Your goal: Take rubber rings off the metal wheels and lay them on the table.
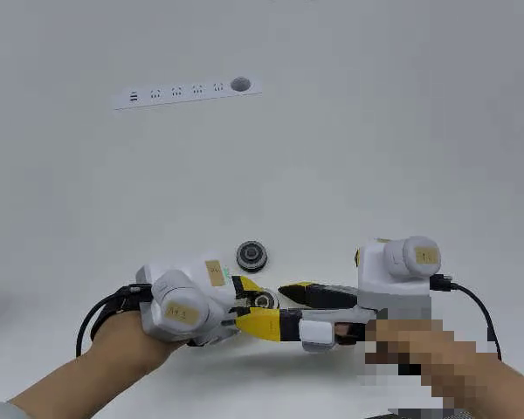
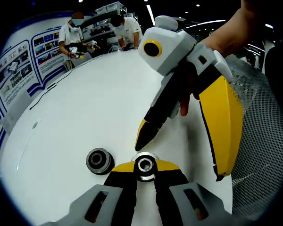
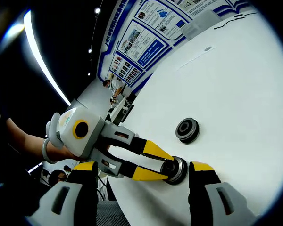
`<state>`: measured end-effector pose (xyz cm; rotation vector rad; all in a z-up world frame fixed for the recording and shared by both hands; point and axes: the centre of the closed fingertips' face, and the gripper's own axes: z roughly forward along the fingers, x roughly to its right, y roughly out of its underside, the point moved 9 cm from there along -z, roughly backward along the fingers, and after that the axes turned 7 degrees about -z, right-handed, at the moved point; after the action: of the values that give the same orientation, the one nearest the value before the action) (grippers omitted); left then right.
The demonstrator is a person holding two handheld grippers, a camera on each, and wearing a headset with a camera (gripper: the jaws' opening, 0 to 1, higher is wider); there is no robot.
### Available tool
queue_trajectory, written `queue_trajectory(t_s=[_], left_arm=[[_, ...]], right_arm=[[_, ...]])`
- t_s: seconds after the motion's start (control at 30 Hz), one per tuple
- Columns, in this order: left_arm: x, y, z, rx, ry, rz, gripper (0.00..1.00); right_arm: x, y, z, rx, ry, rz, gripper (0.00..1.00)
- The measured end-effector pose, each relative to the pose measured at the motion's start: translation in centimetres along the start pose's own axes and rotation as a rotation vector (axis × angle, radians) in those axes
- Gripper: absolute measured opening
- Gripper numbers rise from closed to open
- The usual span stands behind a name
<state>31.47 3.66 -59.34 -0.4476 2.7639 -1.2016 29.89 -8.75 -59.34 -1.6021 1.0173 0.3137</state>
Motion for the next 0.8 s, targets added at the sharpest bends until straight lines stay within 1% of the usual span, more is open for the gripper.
queue_trajectory(t_s=[0.37, 0.8], left_arm=[[0.04, 0.00, 0.01, 0.003, 0.001, -0.003, 0.14], [0.06, 0.02, -0.01, 0.004, 0.001, -0.005, 0.14]], right_arm=[[0.13, 0.21, 0.36, -0.016, -0.026, 0.031, 0.79], [0.09, 0.22, -0.10, -0.016, -0.048, 0.063, 0.77]])
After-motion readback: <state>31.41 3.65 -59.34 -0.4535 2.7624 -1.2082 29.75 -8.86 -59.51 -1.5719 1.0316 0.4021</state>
